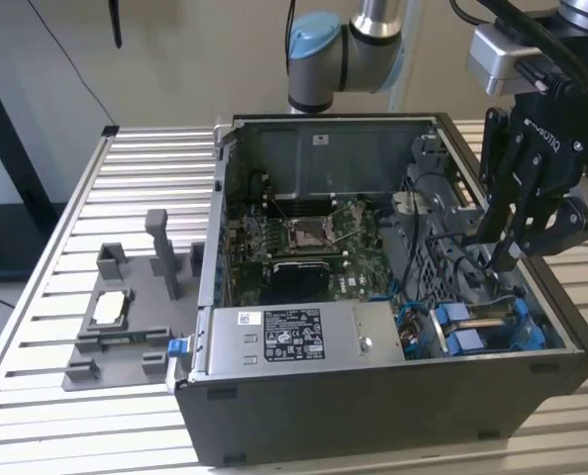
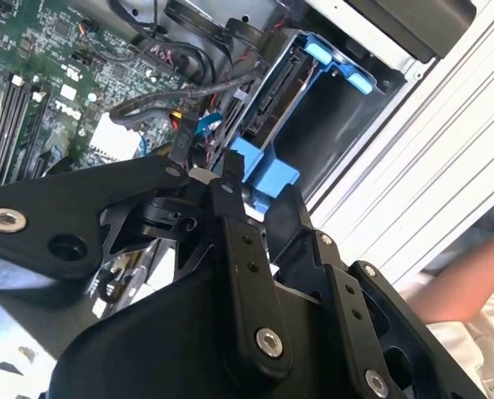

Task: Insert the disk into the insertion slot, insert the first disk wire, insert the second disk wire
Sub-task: 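Insert the disk into the insertion slot, then insert the first disk wire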

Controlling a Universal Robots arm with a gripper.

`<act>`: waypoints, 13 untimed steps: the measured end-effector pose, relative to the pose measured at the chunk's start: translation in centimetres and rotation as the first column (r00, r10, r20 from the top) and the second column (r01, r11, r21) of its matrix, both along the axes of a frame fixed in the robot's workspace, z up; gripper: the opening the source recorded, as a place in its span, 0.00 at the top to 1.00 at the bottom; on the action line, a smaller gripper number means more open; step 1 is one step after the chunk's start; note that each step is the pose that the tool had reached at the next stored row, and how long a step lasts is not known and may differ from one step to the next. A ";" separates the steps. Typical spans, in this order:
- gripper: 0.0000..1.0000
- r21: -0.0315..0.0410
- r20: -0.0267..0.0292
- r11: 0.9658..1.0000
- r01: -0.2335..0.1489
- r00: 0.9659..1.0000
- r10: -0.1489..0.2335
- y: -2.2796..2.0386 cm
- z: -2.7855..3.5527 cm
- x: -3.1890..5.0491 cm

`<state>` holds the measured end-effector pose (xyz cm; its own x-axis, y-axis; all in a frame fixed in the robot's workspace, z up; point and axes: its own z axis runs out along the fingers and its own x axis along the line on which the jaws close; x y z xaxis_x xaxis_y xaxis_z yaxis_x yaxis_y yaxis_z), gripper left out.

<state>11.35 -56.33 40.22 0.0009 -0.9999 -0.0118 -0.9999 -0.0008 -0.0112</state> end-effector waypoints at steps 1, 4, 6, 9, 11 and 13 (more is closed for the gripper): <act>0.61 0.000 0.000 1.000 0.000 1.000 0.000 0.16 -0.02 0.00; 0.61 0.000 0.000 1.000 0.000 1.000 0.000 0.67 -0.10 0.00; 0.61 0.000 0.000 1.000 0.000 1.000 0.000 0.97 -0.16 0.00; 0.61 0.000 0.000 1.000 0.000 1.000 0.000 1.27 -0.26 0.00; 0.61 0.000 0.000 1.000 0.000 1.000 0.000 1.39 -0.35 0.00; 0.61 0.000 0.000 1.000 0.000 1.000 0.000 1.52 -0.47 0.00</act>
